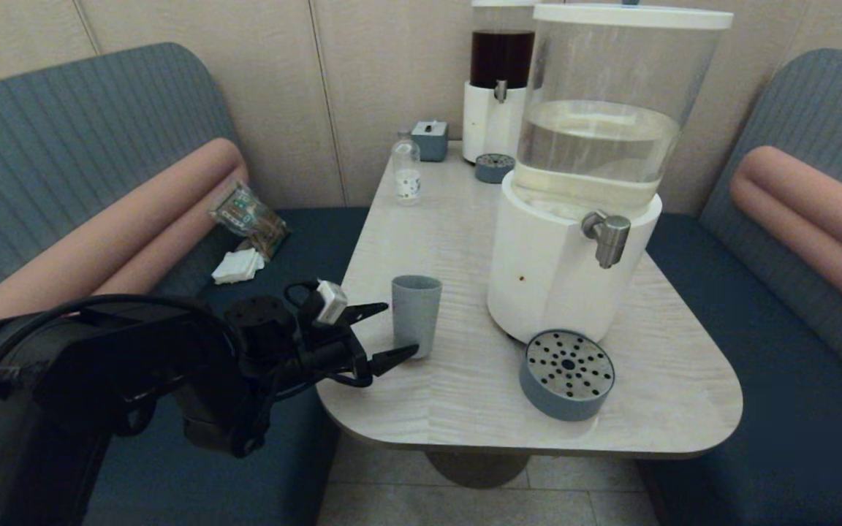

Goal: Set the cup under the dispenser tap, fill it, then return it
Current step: Pick up the cup

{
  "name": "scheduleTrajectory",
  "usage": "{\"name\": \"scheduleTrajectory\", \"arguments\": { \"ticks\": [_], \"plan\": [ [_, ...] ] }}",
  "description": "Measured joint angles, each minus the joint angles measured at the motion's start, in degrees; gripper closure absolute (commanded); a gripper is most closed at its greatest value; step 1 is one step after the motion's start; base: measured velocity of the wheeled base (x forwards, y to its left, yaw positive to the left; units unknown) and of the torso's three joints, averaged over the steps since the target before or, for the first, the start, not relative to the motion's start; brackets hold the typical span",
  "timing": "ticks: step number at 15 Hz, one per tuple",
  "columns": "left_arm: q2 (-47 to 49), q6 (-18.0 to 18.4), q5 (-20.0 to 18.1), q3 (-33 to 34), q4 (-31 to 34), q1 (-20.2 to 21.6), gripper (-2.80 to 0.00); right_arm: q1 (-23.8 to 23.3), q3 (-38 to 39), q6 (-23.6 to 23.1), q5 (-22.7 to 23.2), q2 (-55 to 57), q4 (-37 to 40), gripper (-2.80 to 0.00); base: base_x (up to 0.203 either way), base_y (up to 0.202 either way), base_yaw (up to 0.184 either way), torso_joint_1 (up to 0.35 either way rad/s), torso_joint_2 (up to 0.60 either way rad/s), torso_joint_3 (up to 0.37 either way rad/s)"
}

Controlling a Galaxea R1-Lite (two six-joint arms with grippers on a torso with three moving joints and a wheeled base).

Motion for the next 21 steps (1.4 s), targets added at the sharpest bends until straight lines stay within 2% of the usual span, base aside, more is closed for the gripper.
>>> {"name": "scheduleTrajectory", "arguments": {
  "ticks": [8,15,16,21],
  "plan": [
    [-0.9,-0.4,1.3,0.4,0.0,-3.2,-2.8,0.0,0.0,0.0,0.0,0.0,0.0,0.0,0.0,0.0,0.0,0.0,0.0,0.0],
    [0.8,-1.3,2.8,-2.9,0.0,-3.6,-2.8,0.0,0.0,0.1,0.0,0.0,0.0,0.0,0.0,0.0,0.0,0.0,0.0,0.0],
    [0.9,-1.3,2.9,-2.9,0.0,-3.6,0.0,0.0,0.0,0.1,0.0,0.0,0.0,0.0,0.0,0.0,0.0,0.0,0.0,0.0],
    [1.0,-1.2,3.9,-2.5,0.0,-4.1,0.0,0.0,0.0,0.2,0.0,0.0,0.0,0.0,0.0,0.0,0.0,0.0,0.0,0.0]
  ]
}}
